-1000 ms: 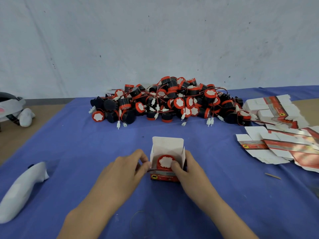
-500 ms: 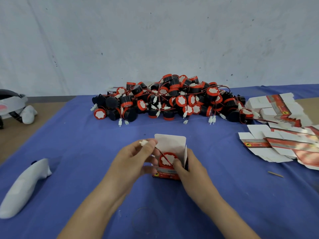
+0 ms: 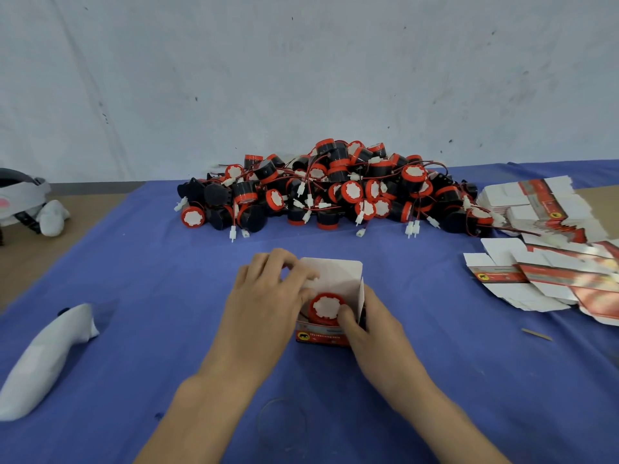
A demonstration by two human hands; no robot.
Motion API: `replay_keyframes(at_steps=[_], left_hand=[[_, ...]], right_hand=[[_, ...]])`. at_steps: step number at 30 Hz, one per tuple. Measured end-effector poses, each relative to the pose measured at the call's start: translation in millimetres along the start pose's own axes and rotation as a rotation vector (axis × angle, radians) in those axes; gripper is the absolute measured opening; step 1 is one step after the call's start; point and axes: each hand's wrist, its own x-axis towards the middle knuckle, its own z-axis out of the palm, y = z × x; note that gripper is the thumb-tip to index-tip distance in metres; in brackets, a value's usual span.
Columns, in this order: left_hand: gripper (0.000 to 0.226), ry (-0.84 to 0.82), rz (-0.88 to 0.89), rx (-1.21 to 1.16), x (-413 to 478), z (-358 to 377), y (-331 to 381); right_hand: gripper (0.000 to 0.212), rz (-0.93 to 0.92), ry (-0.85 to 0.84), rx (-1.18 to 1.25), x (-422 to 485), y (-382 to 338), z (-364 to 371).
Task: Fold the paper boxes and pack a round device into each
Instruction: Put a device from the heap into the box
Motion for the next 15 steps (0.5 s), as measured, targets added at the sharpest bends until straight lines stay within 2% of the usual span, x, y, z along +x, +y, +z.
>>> replay_keyframes(at_steps=[4, 7, 11, 12, 15], left_hand=[[0.012, 0.013, -0.041, -0.017, -4.5, 6.7, 5.2], [0.027, 0.034, -0.020, 0.032, -3.0, 4.3, 6.0], [0.003, 0.035, 0.075, 0.083, -6.4, 8.1, 6.3], [0.010, 0.014, 0.075, 0.079, -7.4, 9.0, 7.8], [0.013, -0.035, -0.024, 0.153, -5.7, 9.5, 8.8]], right_hand=[[0.020, -0.010, 0.004, -0.012, -1.4, 0.3, 1.9], [0.019, -0.012, 0.006, -0.003, -1.2, 1.2, 2.2], [0.021, -0.017, 0.012, 0.006, -1.5, 1.7, 2.5], [0.021, -0.021, 0.016, 0.005, -1.8, 1.8, 2.7], [0.024, -0.036, 0.023, -0.004, -2.1, 2.5, 3.1]])
